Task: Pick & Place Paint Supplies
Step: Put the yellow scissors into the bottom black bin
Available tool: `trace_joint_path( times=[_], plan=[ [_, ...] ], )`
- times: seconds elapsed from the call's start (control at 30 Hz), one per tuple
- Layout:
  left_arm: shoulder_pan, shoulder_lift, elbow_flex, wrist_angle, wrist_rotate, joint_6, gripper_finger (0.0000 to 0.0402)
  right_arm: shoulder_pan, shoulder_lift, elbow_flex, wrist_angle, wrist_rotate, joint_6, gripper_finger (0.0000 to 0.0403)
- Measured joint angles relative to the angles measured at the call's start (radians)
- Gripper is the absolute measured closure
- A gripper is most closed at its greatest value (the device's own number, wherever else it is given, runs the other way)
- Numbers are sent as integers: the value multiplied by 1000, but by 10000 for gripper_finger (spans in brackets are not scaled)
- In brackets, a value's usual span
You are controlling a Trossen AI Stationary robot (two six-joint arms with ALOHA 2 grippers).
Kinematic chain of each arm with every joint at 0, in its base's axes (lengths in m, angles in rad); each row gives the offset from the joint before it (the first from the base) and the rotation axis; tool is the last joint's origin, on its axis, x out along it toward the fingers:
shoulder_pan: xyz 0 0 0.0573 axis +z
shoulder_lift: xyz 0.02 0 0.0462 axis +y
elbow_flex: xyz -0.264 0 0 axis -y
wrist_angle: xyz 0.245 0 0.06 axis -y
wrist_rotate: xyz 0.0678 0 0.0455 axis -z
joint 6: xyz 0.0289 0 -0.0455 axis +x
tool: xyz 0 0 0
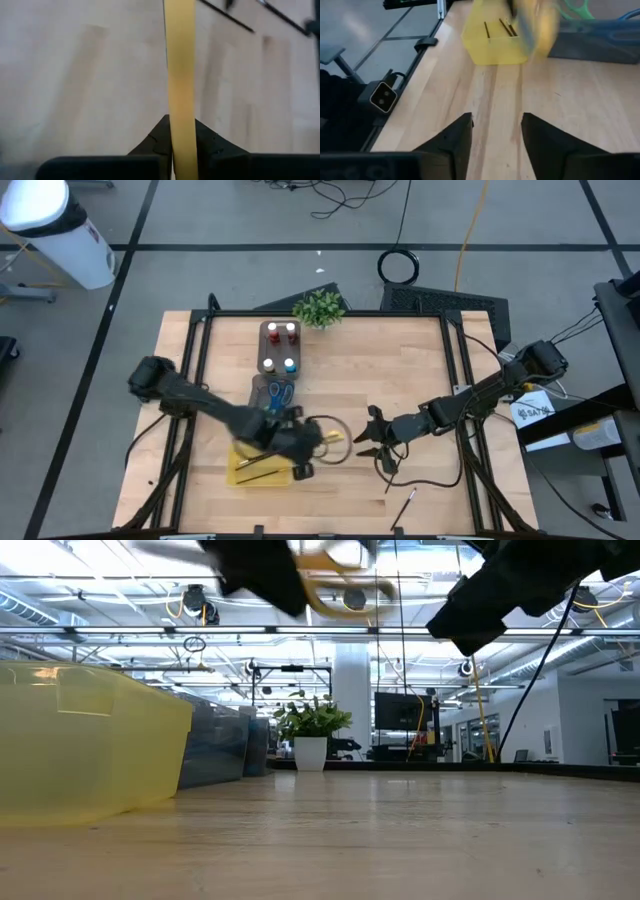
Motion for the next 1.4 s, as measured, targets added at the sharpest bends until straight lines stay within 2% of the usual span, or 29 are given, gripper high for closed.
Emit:
trace_joint_path(
  times=[0.13, 0.27, 0.4, 0.47, 0.67, 0.77, 1.03, 1.23, 1.4],
  plan=[
    [-79, -126, -61, -89, -245, -191, 372, -2, 0, 0, -2, 4, 0, 224],
    [-117, -270, -246, -78, -426, -430, 372, -1, 0, 0, 9, 5, 0, 221],
    [-115, -408, -499, 56, -508, -620, 372, -1, 0, 0, 13, 7, 0, 228],
    [-100, -454, -620, 213, -548, -656, 372, -5, 0, 0, 19, 7, -11, 232],
    [-29, -489, -918, 819, -558, -546, 372, -28, 0, 0, 36, 8, -22, 238],
    [-6, -466, -1008, 978, -561, -527, 372, -31, 0, 0, 36, 8, -22, 238],
    [20, -461, -1066, 1006, -557, -554, 363, -30, 0, -1, 42, 8, -30, 238],
    [41, -462, -1066, 1004, -530, -527, 269, -30, 0, -1, 49, 7, -30, 238],
    [66, -462, -1066, 1007, -452, -472, 190, -30, 0, -1, 52, 7, -30, 238]
  ],
)
